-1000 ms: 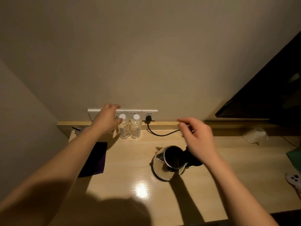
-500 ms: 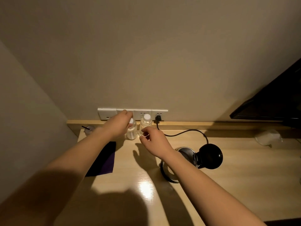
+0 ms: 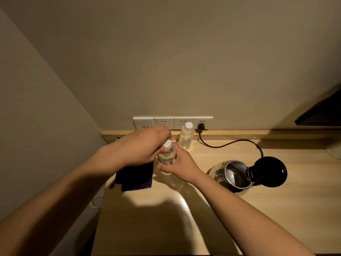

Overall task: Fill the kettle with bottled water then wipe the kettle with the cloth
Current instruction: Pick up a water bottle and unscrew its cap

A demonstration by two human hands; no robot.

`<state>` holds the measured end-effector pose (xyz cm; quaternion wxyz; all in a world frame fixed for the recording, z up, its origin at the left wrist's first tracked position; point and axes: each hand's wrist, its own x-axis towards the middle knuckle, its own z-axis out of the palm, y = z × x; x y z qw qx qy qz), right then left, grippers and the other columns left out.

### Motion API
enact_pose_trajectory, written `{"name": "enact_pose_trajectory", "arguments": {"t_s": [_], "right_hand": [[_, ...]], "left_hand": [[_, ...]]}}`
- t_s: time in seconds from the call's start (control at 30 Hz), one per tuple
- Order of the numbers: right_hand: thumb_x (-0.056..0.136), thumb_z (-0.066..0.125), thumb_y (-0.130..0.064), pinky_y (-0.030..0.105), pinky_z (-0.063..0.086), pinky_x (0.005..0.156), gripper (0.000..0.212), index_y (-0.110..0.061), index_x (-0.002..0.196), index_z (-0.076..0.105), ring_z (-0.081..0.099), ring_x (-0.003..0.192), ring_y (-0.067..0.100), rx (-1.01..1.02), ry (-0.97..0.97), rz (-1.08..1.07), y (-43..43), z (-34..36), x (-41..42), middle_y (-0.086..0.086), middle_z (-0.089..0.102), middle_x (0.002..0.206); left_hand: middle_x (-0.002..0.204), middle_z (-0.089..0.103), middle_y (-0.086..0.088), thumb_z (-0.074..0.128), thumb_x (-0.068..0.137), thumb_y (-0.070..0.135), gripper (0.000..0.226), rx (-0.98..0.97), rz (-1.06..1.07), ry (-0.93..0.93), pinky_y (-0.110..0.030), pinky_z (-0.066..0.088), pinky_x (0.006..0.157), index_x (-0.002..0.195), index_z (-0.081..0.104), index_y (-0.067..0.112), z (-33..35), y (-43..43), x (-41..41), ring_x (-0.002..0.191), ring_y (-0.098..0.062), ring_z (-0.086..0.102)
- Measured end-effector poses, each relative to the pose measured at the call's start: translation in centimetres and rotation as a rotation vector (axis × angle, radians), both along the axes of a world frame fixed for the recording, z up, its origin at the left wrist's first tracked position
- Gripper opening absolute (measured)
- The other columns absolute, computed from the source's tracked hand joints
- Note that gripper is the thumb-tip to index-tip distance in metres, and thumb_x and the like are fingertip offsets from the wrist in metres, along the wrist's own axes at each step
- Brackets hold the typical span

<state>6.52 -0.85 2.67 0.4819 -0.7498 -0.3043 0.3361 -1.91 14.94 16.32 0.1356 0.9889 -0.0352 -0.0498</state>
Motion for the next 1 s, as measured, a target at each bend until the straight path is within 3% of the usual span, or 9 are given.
{"name": "enact_pose_trajectory", "arguments": {"t_s": [0.23,0.4,0.5,0.57,0.63,0.73,0.87,1.0], "right_hand": [[0.068,0.090,-0.038,0.043,0.057,0.086,0.052,-0.028,0.110,0.060,0.069,0.096,0.010,-0.024,-0.095,-0.061,-0.3,-0.7,-0.9,-0.009,0.073,0.101],[0.064,0.080,-0.050,0.043,0.058,0.078,0.050,-0.034,0.106,0.058,0.070,0.088,0.012,-0.046,-0.127,-0.117,-0.5,-0.7,-2.0,-0.009,0.074,0.095],[0.062,0.077,-0.053,0.041,0.058,0.077,0.053,-0.032,0.107,0.059,0.069,0.087,0.010,-0.057,-0.128,-0.120,-0.7,-0.8,-2.3,-0.010,0.074,0.095],[0.067,0.086,-0.044,0.041,0.058,0.077,0.049,-0.033,0.106,0.058,0.069,0.087,0.008,-0.068,-0.122,-0.111,-1.0,-1.0,-2.2,-0.011,0.073,0.095],[0.069,0.092,-0.035,0.038,0.058,0.080,0.052,-0.034,0.109,0.058,0.068,0.091,0.005,-0.061,-0.105,-0.099,-1.3,-1.1,-2.0,-0.012,0.073,0.099],[0.068,0.093,-0.036,0.034,0.058,0.083,0.059,-0.030,0.117,0.061,0.068,0.094,0.004,-0.046,-0.084,-0.097,-1.4,-0.9,-1.6,-0.013,0.073,0.103],[0.064,0.092,-0.043,0.042,0.058,0.088,0.063,-0.031,0.118,0.061,0.070,0.098,0.008,-0.035,-0.078,-0.099,-1.3,-0.8,-1.4,-0.010,0.074,0.105],[0.065,0.091,-0.041,0.043,0.058,0.087,0.060,-0.030,0.116,0.061,0.070,0.097,0.008,-0.038,-0.085,-0.101,-1.5,-0.8,-1.3,-0.010,0.074,0.104]], "left_hand": [[0.110,0.060,-0.004,0.061,0.095,0.035,0.028,-0.003,0.062,-0.022,-0.043,0.054,0.077,0.116,0.057,0.016,-1.2,-1.3,-1.0,0.092,-0.024,0.062],[0.104,0.061,-0.007,0.056,0.097,0.041,0.031,-0.013,0.284,-0.085,-0.042,0.050,0.075,0.107,0.056,0.012,-2.7,-3.0,-1.4,0.094,-0.031,0.062],[0.102,0.061,-0.005,0.052,0.098,0.050,0.035,0.107,0.350,-0.061,-0.035,0.039,0.070,0.102,0.052,0.015,-2.9,-3.8,-1.1,0.097,-0.028,0.060],[0.102,0.058,-0.002,0.056,0.095,0.055,0.038,0.088,0.300,-0.015,-0.036,0.042,0.072,0.100,0.050,0.018,-2.4,-3.3,-0.8,0.100,-0.026,0.060],[0.117,0.057,0.002,0.065,0.090,0.053,0.044,0.011,0.152,0.053,-0.038,0.050,0.086,0.117,0.055,0.020,-1.6,-2.0,-0.6,0.111,-0.020,0.057],[0.130,0.058,0.005,0.071,0.091,0.028,0.046,-0.086,-0.083,0.101,-0.035,0.049,0.100,0.135,0.057,0.026,-0.7,-0.4,0.0,0.119,-0.014,0.056],[0.118,0.064,0.000,0.068,0.085,0.006,0.043,-0.034,-0.153,0.058,-0.036,0.052,0.094,0.125,0.067,0.019,-0.6,-0.3,0.9,0.110,-0.020,0.062],[0.112,0.062,-0.002,0.068,0.092,0.021,0.032,-0.030,-0.084,0.006,-0.041,0.056,0.083,0.124,0.065,0.018,-1.6,-0.7,0.3,0.102,-0.021,0.061]]}}
